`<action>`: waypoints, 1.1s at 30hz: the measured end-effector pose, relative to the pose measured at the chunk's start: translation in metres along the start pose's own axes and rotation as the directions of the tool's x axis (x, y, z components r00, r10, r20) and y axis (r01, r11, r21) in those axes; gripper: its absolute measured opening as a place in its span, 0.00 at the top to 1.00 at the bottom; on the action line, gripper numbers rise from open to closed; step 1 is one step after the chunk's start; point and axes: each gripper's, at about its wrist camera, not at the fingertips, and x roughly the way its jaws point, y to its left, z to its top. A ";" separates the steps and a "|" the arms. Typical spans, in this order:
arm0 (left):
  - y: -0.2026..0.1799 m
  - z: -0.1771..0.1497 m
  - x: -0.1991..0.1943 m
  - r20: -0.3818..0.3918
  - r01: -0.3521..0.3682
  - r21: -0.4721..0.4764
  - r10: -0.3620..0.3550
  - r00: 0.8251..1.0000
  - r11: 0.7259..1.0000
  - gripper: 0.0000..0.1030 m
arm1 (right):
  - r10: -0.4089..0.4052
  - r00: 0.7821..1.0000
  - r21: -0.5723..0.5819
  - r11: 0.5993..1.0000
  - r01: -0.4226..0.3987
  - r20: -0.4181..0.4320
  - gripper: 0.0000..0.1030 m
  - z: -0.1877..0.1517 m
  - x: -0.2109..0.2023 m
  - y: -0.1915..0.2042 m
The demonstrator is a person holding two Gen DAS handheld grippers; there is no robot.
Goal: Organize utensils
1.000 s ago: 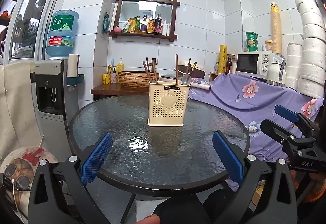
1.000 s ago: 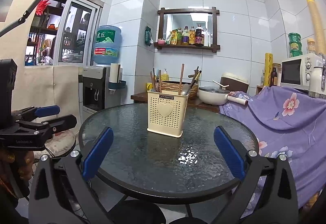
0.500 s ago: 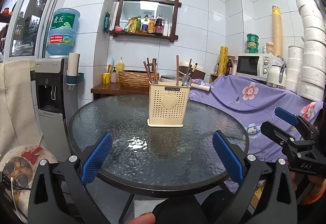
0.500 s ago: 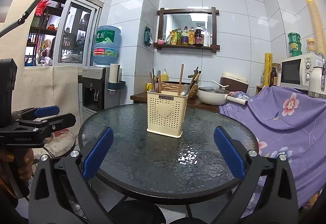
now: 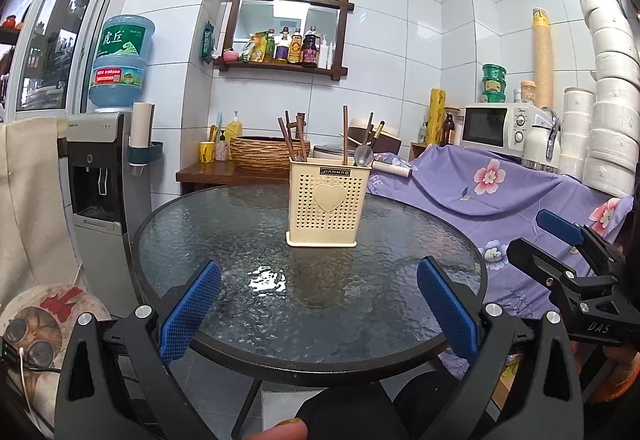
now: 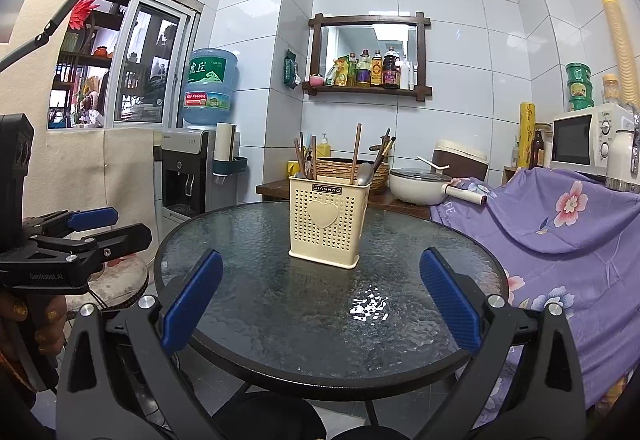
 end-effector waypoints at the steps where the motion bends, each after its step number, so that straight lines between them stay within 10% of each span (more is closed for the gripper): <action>1: 0.000 0.000 0.000 0.000 -0.001 -0.001 0.001 1.000 1.000 0.06 | -0.001 1.000 0.000 1.000 0.001 -0.001 0.06 -0.001 0.000 0.000; 33: -0.010 -0.004 0.014 -0.054 -0.028 0.027 0.029 0.998 0.999 0.06 | -0.014 0.999 0.022 1.000 0.014 -0.039 0.06 -0.009 0.008 0.001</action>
